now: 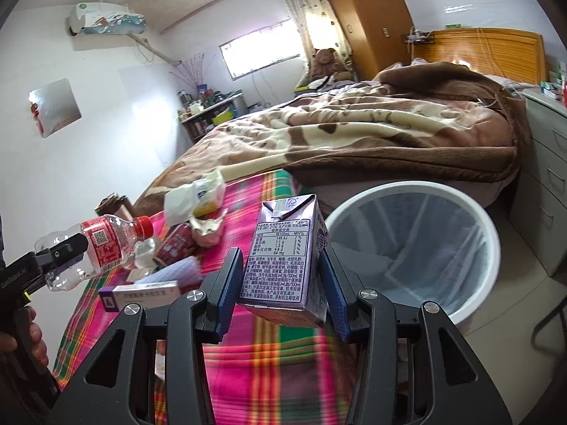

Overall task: Collect trash
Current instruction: 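Carry both items over the wastebasket and open both tools to drop them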

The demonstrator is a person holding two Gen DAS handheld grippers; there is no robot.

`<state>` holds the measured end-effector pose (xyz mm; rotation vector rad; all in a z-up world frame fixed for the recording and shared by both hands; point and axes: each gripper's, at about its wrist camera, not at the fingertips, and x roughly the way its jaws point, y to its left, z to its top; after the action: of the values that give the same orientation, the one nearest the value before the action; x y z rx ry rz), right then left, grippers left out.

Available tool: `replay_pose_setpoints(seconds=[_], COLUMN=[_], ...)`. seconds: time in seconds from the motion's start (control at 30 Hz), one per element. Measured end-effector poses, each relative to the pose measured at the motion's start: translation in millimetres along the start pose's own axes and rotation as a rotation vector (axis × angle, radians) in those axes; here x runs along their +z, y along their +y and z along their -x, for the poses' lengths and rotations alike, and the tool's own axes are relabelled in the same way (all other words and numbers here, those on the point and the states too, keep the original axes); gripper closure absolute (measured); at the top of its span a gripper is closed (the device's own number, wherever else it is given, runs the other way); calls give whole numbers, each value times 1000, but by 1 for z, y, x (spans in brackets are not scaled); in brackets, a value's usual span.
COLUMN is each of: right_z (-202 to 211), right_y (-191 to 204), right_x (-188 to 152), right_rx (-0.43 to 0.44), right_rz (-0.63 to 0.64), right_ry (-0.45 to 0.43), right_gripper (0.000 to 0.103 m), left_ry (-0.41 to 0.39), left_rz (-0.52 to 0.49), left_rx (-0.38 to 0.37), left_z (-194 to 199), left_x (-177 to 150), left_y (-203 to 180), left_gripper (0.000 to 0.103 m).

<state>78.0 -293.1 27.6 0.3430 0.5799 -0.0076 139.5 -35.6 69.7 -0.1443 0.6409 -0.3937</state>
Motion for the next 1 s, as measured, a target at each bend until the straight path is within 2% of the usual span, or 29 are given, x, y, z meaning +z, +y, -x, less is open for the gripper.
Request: replay_pose_setpoints(seconds=[0.23, 0.5, 0.7, 1.0], right_z=[-3, -8, -18, -28], right_y=[-34, -66, -87, -105], right_x=[5, 6, 8, 11], right_rx=[-60, -110, -145, -178], right_rz=[-25, -46, -58, -70], right_ry=[19, 54, 87, 122], right_gripper=[57, 57, 57, 56], left_ry=[61, 117, 175, 233], left_rz=[-60, -140, -182, -211], left_rx=[-113, -180, -185, -182], left_z=[-37, -70, -97, -122], left_x=[-8, -14, -24, -35], left_y=[-61, -121, -150, -169], left_gripper=[38, 38, 38, 38])
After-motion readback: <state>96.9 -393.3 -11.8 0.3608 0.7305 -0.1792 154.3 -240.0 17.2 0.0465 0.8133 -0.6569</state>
